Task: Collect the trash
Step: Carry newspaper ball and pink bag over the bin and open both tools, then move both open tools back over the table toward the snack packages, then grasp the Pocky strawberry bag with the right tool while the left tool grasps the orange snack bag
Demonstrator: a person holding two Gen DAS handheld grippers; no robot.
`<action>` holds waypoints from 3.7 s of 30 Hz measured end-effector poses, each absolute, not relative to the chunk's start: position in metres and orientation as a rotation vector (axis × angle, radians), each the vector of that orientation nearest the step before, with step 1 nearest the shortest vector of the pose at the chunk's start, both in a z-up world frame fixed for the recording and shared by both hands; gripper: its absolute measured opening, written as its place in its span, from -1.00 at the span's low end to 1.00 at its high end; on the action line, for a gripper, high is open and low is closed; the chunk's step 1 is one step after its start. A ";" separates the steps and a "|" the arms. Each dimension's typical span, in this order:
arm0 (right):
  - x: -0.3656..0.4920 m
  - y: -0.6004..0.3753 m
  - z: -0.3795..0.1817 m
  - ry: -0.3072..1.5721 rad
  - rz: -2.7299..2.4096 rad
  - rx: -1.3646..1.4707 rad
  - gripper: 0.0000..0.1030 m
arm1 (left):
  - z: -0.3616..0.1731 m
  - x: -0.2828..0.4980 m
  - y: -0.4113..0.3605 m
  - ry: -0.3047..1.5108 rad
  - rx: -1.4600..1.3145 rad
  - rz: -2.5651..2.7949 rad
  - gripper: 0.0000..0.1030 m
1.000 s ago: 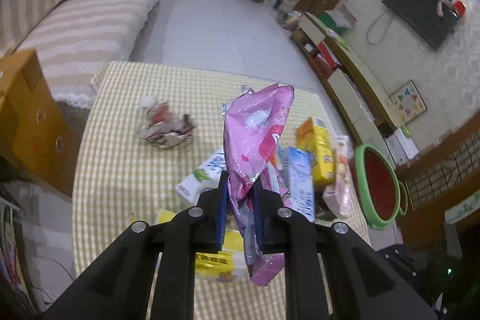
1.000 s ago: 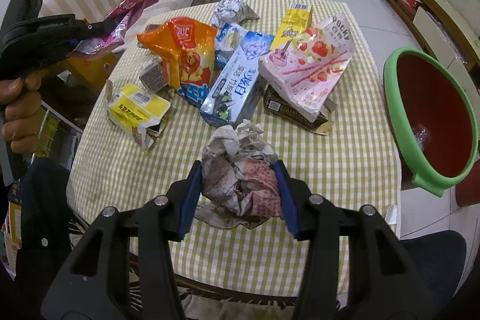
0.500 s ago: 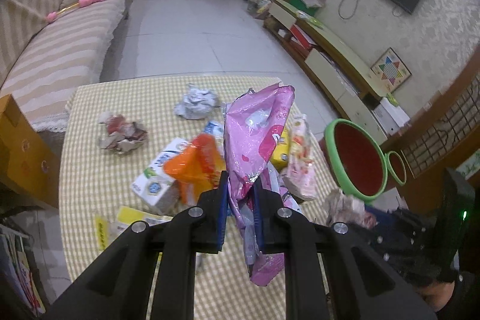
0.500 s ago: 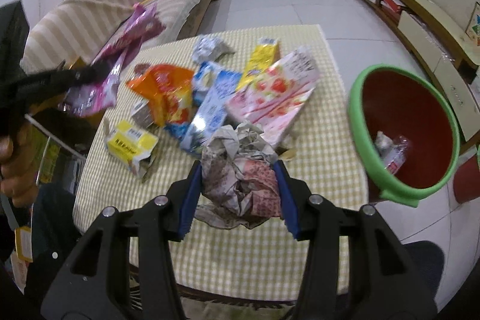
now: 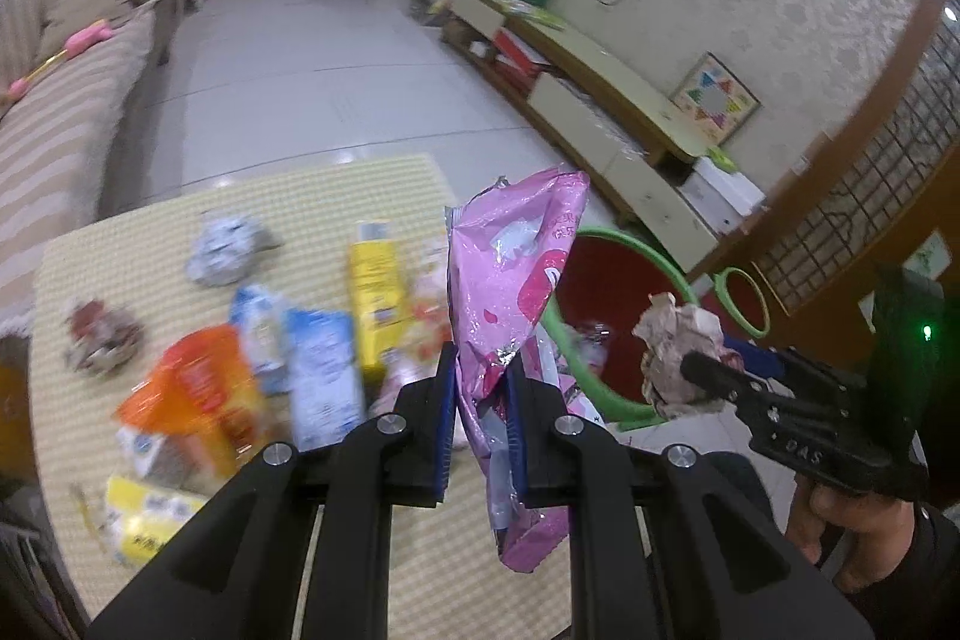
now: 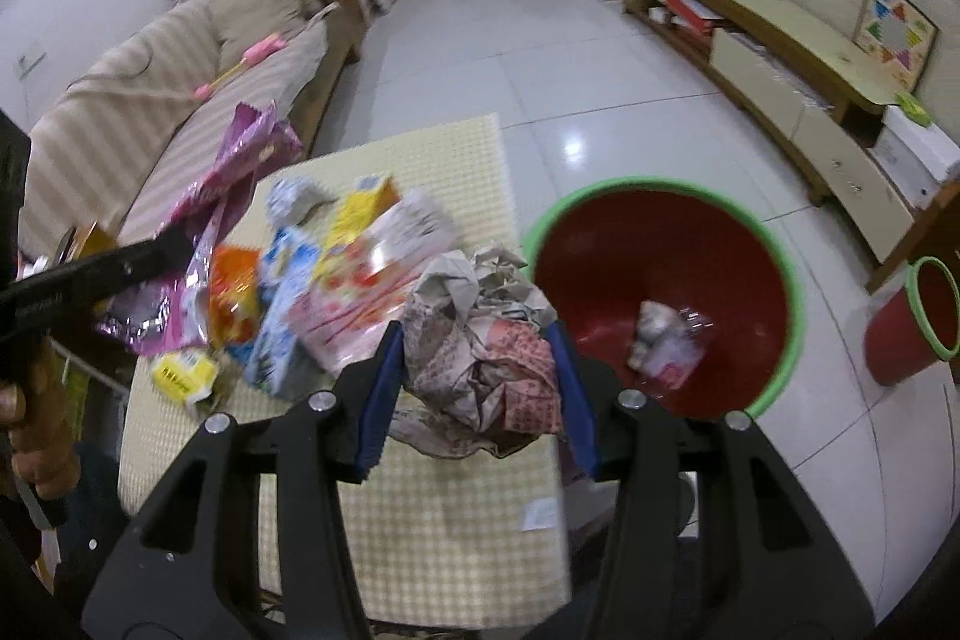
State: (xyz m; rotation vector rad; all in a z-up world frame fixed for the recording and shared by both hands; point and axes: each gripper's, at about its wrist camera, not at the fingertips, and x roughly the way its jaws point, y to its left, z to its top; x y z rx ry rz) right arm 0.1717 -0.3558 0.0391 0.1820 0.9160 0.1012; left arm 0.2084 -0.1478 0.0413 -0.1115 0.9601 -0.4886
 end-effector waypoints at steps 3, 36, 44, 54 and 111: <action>0.175 -0.377 0.041 0.905 0.067 0.196 -0.09 | 0.041 0.215 -0.177 0.966 -0.095 -0.530 -0.76; 0.218 -0.478 0.000 0.941 -0.040 0.315 0.05 | -0.026 0.274 -0.316 1.111 -0.025 -0.620 -0.20; 0.214 -0.473 0.001 0.932 -0.041 0.304 0.58 | -0.020 0.276 -0.291 1.085 -0.078 -0.538 0.73; 0.207 -0.441 0.020 0.907 -0.028 0.272 0.86 | 0.012 0.261 -0.241 1.019 -0.098 -0.462 0.84; 0.255 -0.241 -0.029 1.103 0.122 0.267 0.90 | -0.034 0.237 0.005 1.099 -0.264 -0.169 0.83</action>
